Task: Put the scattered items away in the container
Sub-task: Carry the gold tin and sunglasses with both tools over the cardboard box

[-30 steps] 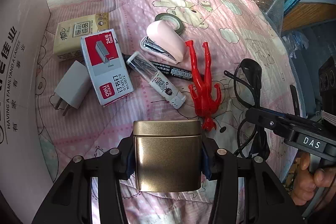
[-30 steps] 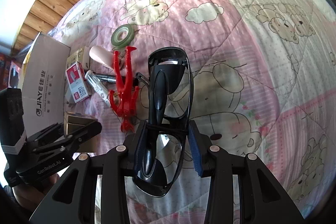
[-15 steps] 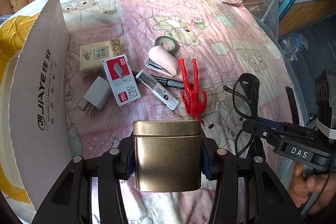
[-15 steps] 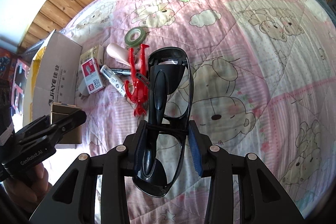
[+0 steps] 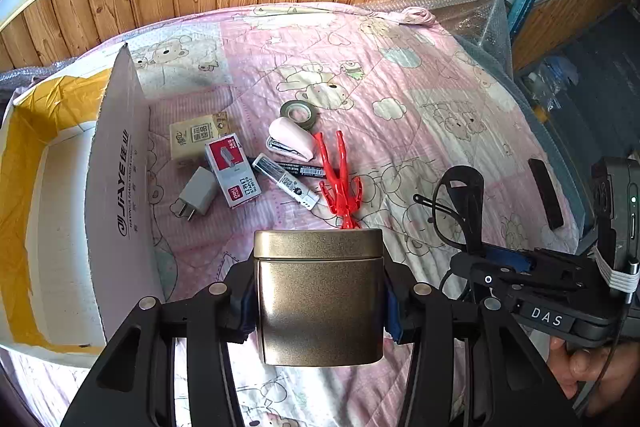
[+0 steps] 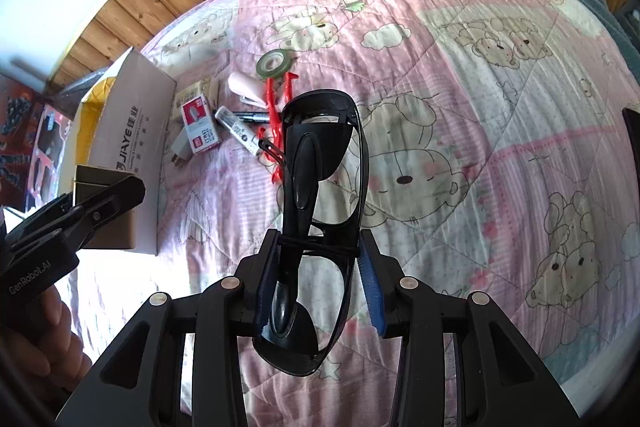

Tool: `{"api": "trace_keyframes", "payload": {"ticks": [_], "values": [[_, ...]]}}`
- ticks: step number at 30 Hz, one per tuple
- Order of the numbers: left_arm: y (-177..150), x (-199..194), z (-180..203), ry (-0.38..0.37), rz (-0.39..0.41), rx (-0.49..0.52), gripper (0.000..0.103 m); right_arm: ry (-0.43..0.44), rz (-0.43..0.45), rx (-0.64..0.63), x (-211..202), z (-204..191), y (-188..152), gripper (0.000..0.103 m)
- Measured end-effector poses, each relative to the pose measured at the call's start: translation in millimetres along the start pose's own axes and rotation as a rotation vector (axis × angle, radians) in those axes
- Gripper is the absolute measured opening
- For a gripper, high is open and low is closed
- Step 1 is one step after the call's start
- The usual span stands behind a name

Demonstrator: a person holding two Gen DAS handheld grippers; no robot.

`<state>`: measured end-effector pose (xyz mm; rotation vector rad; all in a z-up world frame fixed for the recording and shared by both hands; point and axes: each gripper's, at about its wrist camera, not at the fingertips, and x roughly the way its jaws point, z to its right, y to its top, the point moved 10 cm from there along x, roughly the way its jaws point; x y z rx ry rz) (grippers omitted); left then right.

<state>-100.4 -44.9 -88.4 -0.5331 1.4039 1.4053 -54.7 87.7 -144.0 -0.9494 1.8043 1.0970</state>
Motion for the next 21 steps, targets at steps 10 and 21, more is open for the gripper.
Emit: {"api": "trace_keyframes", "payload": {"ticks": [10, 21], "values": [[0, -37, 5, 0.008, 0.077, 0.006, 0.049, 0.013, 0.038, -0.081, -25, -32, -8, 0.039], [8, -77, -13, 0.018, 0.17, -0.03, 0.049, 0.048, 0.064, -0.197, -37, -84, -2, 0.039]]}}
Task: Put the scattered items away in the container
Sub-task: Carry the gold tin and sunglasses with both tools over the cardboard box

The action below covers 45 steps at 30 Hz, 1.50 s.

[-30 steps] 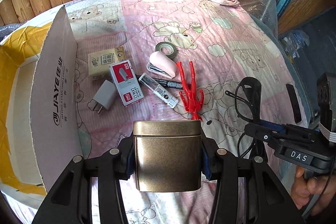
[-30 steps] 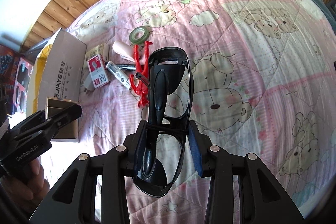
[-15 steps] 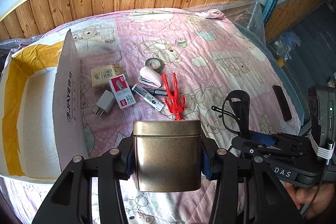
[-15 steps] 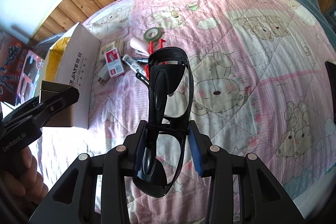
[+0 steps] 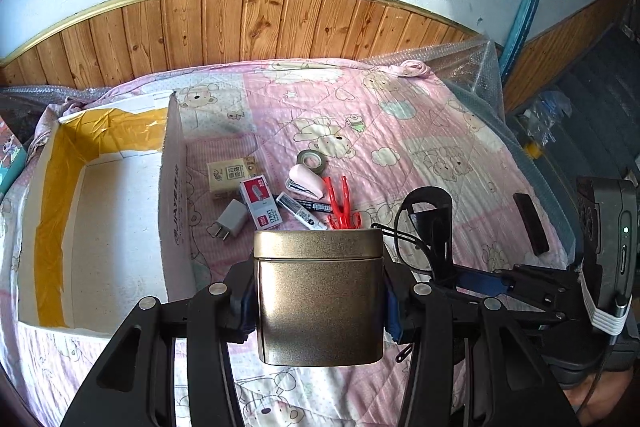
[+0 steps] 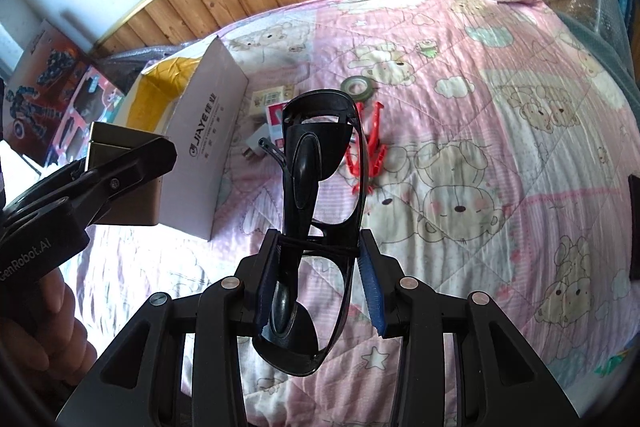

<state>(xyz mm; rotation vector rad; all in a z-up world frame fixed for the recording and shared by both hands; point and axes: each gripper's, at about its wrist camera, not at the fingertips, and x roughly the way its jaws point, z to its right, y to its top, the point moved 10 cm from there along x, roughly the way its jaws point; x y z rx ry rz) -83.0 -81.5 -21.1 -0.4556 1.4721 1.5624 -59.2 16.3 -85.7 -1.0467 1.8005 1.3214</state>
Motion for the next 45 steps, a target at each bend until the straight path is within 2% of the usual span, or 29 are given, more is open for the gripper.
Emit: {"api": "trace_keyframes", "payload": {"ticks": [15, 28, 45], "values": [[4, -33, -46, 0.038, 0.072, -0.108, 0.049, 0.049, 0.004, -0.128, -2, -55, 16, 0.039], [-3, -46, -90, 0.07, 0.076, -0.219, 0.049, 0.1, -0.014, -0.197, 2, -92, 21, 0.039], [6, -63, -148, 0.144, 0.105, -0.323, 0.049, 0.19, -0.035, -0.332, 18, -163, 47, 0.039]]}}
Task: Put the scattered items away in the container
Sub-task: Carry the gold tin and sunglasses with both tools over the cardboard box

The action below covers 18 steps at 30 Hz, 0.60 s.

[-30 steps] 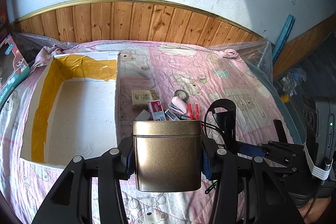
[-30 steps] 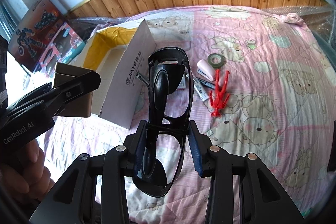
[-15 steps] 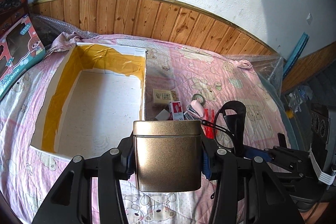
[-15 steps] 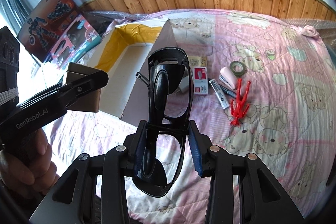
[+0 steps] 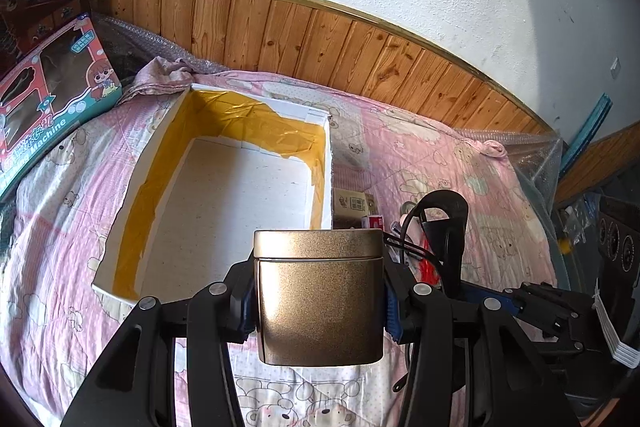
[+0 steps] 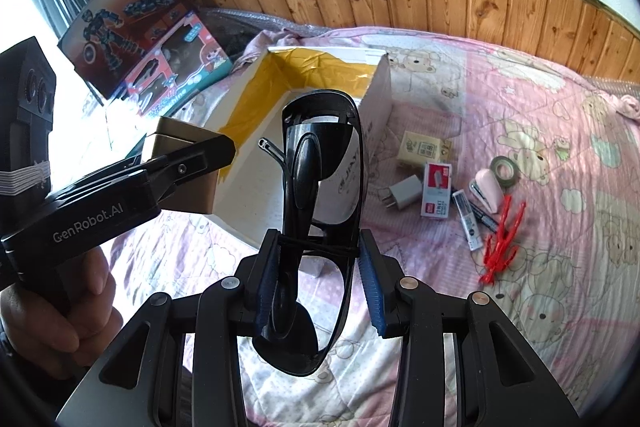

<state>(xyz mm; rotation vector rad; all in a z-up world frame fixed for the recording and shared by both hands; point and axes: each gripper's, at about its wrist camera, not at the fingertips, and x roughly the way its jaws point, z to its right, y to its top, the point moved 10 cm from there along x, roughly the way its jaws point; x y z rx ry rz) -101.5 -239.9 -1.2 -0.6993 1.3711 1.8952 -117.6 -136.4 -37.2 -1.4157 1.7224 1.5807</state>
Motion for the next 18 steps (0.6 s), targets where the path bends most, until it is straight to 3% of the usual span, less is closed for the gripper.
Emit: {"api": "trace_keyframes", "payload": {"ticks": [18], "values": [[34, 13, -59, 0.081, 0.01, -0.088, 0.049, 0.098, -0.043, -0.065, 39, -30, 52, 0.04]]}}
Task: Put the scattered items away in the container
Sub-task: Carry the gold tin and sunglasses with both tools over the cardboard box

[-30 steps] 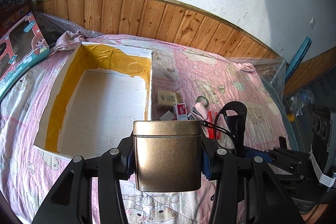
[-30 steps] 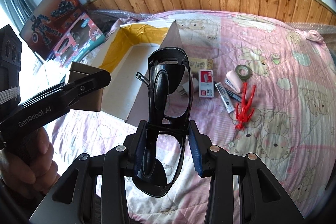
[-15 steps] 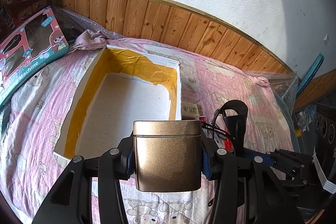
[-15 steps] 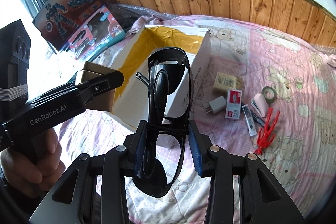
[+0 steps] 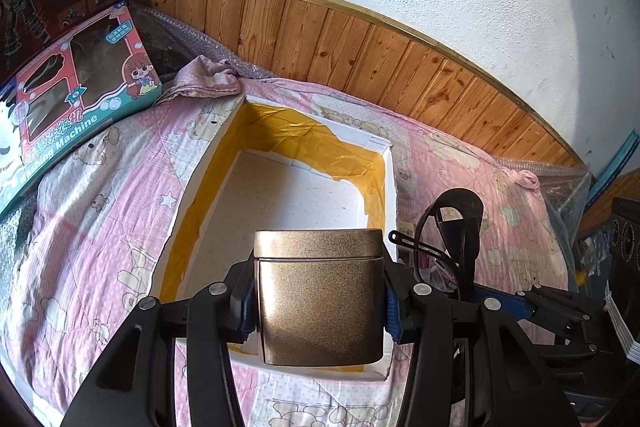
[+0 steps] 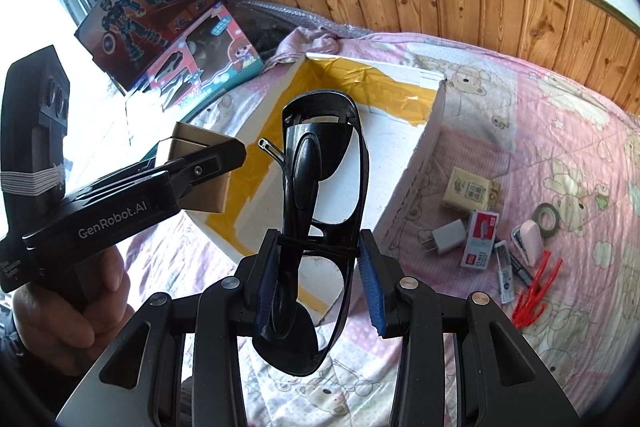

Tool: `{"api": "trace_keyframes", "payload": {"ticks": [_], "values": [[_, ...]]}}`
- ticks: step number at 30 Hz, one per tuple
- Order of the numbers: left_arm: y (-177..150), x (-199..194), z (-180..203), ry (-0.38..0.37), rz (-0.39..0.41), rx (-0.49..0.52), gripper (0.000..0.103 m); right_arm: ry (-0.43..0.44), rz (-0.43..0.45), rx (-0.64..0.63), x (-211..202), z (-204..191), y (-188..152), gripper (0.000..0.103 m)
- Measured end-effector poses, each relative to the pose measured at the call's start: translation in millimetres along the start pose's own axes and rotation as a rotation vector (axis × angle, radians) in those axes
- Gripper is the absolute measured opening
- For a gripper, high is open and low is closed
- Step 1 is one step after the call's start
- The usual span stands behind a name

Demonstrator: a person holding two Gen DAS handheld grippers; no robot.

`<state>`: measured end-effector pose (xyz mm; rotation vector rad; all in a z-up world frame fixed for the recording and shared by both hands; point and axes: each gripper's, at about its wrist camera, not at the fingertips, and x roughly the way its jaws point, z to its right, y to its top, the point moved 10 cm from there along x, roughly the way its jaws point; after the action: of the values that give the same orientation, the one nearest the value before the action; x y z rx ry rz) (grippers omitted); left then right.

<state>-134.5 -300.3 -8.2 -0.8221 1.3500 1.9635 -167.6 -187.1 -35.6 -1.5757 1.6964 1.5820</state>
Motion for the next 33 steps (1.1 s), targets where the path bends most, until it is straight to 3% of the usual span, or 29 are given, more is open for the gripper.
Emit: {"api": "trace_keyframes", "payload": {"ticks": [14, 33], "values": [[26, 31, -26, 0.046, -0.015, -0.003, 0.049, 0.043, -0.043, -0.01, 36, -8, 43, 0.04], [43, 100, -48, 0.095, -0.1, 0.008, 0.049, 0.012, -0.102, 0.098, 95, 29, 79, 0.04]]}}
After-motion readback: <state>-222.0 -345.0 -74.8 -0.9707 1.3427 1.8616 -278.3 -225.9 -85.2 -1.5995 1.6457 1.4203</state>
